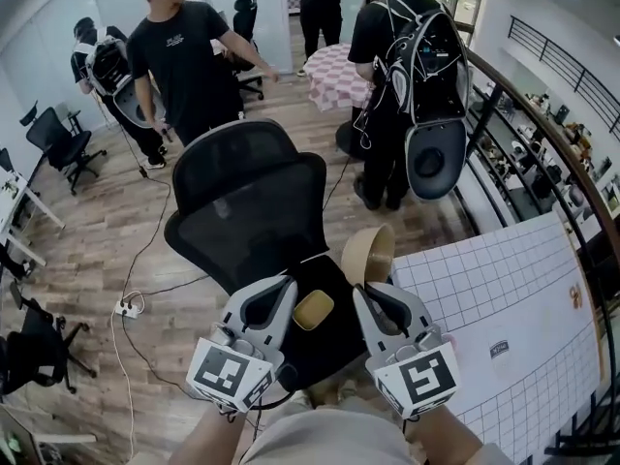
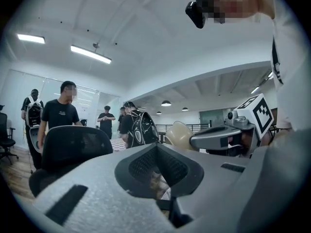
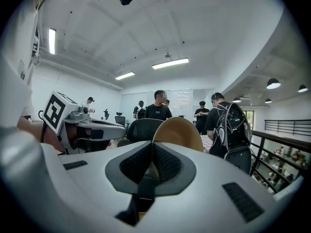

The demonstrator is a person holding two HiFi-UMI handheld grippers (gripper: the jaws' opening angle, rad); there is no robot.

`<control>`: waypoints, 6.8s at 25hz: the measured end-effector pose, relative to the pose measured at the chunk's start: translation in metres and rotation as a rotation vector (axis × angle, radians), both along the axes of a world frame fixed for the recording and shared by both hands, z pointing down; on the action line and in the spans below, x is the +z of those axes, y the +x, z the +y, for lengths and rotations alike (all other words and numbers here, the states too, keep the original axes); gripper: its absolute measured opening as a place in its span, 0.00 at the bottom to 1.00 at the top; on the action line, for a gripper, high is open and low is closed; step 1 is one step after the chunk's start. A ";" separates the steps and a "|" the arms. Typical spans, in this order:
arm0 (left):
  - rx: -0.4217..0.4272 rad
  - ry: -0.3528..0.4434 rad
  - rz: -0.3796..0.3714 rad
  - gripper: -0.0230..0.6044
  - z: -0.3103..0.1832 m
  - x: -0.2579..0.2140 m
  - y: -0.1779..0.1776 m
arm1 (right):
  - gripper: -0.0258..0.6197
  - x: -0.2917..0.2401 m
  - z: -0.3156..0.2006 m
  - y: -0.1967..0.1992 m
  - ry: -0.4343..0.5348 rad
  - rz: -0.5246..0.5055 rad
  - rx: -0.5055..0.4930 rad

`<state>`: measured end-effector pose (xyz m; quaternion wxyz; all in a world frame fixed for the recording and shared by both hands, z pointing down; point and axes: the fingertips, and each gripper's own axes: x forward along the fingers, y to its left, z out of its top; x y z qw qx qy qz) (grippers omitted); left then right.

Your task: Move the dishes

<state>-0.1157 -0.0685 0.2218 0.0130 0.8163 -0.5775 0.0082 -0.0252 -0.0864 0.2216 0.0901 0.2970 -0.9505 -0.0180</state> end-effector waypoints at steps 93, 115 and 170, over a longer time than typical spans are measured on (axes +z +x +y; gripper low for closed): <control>0.780 -0.600 -0.121 0.06 0.016 0.285 0.353 | 0.19 0.322 0.059 0.341 -0.673 0.223 0.603; 0.438 -0.192 -0.020 0.06 -0.015 0.071 0.230 | 0.09 0.063 0.002 0.196 -0.145 0.065 0.198; -0.013 -0.177 0.009 0.06 0.037 0.037 -0.004 | 0.08 0.078 0.000 -0.023 -0.282 0.078 -0.104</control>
